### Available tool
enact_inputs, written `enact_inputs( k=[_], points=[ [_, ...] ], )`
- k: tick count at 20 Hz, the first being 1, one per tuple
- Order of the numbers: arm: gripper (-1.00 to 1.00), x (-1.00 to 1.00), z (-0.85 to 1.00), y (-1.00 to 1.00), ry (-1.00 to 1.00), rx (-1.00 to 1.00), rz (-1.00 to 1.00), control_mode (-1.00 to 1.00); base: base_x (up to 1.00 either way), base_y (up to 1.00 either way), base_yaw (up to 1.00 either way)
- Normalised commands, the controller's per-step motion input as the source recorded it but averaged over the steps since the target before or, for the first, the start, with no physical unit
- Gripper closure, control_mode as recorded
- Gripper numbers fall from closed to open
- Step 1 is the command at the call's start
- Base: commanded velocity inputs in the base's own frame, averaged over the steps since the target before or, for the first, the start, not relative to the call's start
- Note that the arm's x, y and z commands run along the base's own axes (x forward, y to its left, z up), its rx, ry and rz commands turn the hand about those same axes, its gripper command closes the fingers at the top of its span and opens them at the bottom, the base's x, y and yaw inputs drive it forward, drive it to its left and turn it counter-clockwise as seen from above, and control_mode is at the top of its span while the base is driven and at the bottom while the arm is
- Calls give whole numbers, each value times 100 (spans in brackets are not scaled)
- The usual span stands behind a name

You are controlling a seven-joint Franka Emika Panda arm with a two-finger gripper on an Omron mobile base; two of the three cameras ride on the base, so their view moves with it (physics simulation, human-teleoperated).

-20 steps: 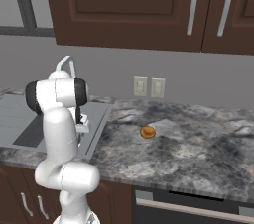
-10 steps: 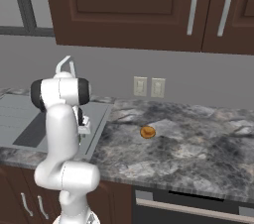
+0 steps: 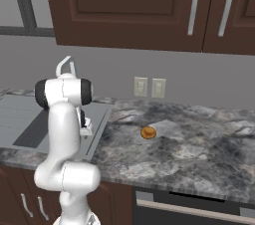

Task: Turn on the sink faucet. Then move the lemon wedge from the counter to the sink. Turn off the sink. Move the vegetable from the sink to the pot next to the stove. Finally move the pot to the rear left burner.

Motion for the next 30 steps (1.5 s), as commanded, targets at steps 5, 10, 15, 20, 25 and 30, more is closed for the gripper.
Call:
enact_inputs(
  k=[5,10,15,20,25,30],
  points=[
    [-100,0,-6,0,-1,0,0,-100,0,0,0],
    [-100,0,-4,0,-1,0,0,-100,0,0,0],
    [-100,0,-9,0,0,0,0,-100,0,0,0],
    [-100,0,-13,0,0,0,0,-100,0,0,0],
    [-100,0,-12,5,-1,0,0,-100,0,0,0],
    [-100,0,-16,8,-1,0,0,-100,0,0,0]
  ],
)
